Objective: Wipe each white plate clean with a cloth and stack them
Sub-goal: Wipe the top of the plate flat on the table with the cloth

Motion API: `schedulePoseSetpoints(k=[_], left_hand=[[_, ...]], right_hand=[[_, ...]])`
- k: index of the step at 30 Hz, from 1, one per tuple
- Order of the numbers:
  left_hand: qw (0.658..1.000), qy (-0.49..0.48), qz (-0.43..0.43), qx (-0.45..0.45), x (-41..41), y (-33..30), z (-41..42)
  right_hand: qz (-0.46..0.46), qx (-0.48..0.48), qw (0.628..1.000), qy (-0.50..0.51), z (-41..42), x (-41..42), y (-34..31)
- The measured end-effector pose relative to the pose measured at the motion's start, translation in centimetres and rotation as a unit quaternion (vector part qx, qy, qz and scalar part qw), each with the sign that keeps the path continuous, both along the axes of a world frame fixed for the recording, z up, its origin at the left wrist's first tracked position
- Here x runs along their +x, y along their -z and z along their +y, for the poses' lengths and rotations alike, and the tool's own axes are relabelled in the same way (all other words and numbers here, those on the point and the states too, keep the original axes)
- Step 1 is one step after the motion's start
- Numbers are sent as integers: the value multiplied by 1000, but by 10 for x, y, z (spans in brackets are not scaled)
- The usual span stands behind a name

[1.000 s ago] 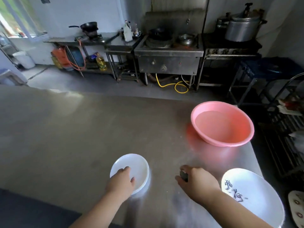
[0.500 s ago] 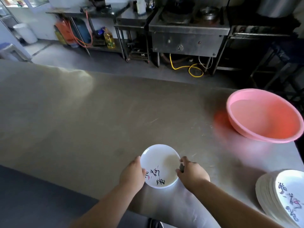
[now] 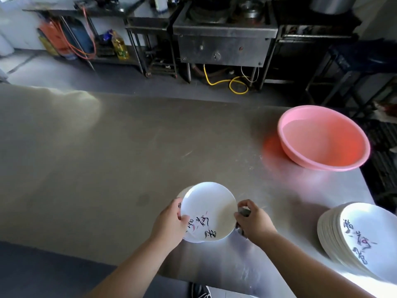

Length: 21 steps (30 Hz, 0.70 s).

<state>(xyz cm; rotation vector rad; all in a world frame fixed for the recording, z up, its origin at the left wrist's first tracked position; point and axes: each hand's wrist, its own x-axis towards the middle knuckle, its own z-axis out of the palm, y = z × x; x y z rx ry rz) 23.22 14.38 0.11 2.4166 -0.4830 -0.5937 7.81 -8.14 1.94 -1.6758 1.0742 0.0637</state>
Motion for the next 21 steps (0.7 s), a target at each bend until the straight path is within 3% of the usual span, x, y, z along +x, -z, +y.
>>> schedulePoseSetpoints(k=[10, 21], left_hand=[[992, 104, 63, -20, -82, 3, -75], [988, 125, 95, 1, -147, 45, -109]], right_hand=[[22, 14, 995, 97, -50, -115, 7], [86, -38, 993, 73, -74, -175, 51]])
